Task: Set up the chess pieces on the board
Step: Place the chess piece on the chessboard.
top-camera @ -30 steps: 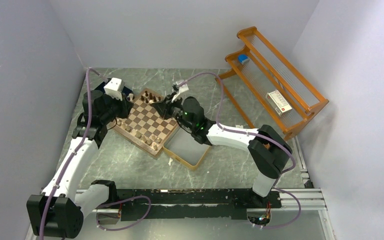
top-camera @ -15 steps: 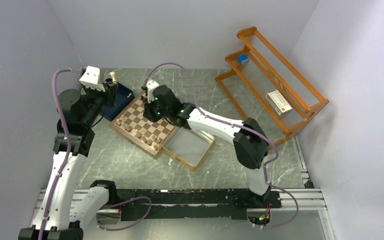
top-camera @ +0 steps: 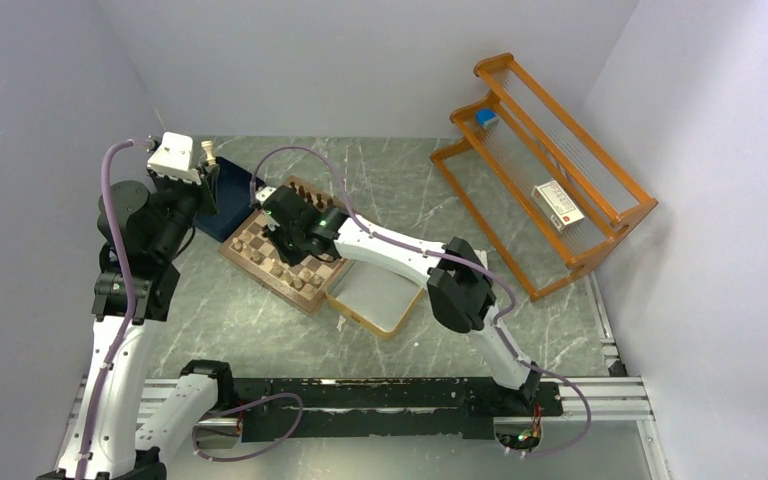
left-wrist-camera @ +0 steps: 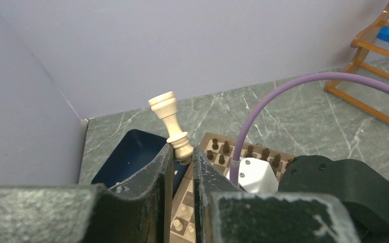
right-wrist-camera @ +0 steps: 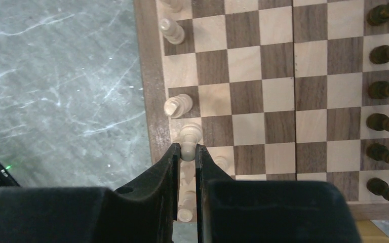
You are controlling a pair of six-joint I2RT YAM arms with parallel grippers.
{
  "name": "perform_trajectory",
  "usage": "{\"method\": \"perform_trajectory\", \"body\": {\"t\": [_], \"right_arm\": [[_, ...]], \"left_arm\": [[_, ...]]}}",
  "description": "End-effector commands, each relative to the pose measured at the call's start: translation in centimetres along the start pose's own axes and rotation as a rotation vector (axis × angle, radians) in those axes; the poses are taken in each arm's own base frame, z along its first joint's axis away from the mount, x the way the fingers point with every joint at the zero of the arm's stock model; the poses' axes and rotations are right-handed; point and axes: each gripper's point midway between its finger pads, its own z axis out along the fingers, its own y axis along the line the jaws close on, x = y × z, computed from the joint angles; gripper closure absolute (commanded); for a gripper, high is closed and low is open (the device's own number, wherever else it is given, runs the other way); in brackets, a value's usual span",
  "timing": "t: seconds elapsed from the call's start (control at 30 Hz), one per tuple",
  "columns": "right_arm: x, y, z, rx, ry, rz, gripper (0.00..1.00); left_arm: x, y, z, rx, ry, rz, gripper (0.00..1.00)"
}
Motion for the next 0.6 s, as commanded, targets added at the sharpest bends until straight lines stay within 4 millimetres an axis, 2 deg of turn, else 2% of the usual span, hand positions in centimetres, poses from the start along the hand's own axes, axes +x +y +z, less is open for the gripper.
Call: {"method": "perform_trajectory", "body": {"t": [0.0,0.17,0.57], "right_arm": [[1.5,-1.2,0.2,0.067,0.087,-0.017,0.89],[1.6,-1.4,0.6,0.076,0.098,-0.022,0.89],[3.0,-2.0,1.7,0.096,0.181,-0.035,0.86]], "left_arm": [[-1.5,0.9,-0.9,-0.051,-0.023,0.047,0.87],[-1.6,0.8,-0.8,-0.045,-0.028,0.050,0.87],[-2.0,0.8,-0.9,-0.045,-0.037,0.047,0.88]]}}
